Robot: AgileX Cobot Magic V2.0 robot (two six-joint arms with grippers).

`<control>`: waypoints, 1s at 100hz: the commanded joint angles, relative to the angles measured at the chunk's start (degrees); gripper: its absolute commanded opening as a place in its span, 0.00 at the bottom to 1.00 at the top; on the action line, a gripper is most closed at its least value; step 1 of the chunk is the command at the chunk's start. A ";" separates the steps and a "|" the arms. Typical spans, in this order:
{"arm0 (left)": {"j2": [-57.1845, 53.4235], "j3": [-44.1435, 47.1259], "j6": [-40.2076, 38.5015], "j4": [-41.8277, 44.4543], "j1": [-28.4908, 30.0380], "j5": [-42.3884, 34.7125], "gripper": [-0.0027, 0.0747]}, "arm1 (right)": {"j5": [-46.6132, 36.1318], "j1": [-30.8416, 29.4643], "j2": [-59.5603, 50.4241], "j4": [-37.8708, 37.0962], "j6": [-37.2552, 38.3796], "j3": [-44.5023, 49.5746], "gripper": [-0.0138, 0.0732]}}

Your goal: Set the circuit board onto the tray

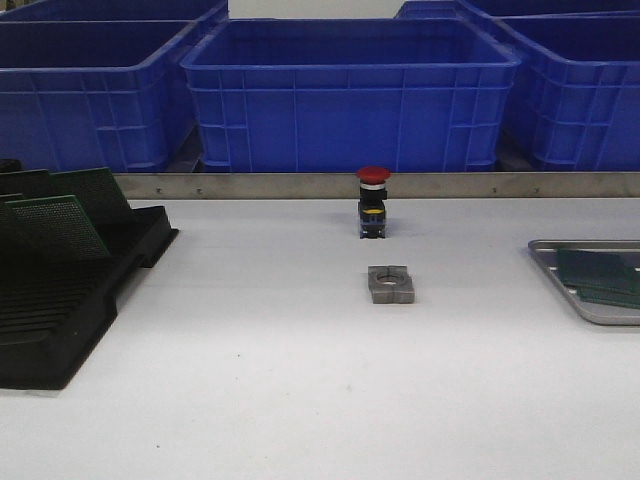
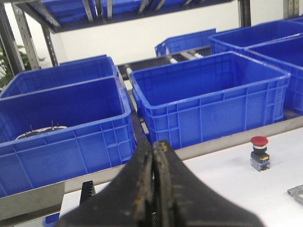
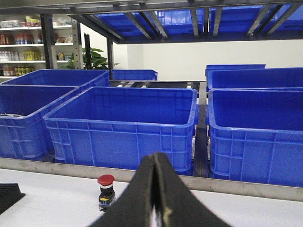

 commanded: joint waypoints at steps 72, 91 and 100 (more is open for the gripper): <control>-6.53 2.16 -0.15 -1.71 -0.43 -1.85 0.01 | 0.28 0.13 -1.11 -0.10 -0.52 -0.05 0.03; -6.53 2.16 -0.15 -1.71 -0.43 -1.85 0.01 | 0.28 0.13 -1.11 -0.10 -0.52 -0.05 0.03; -6.53 2.16 -0.50 -1.71 -0.43 -4.00 0.01 | 0.28 0.13 -1.11 -0.10 -0.52 -0.05 0.03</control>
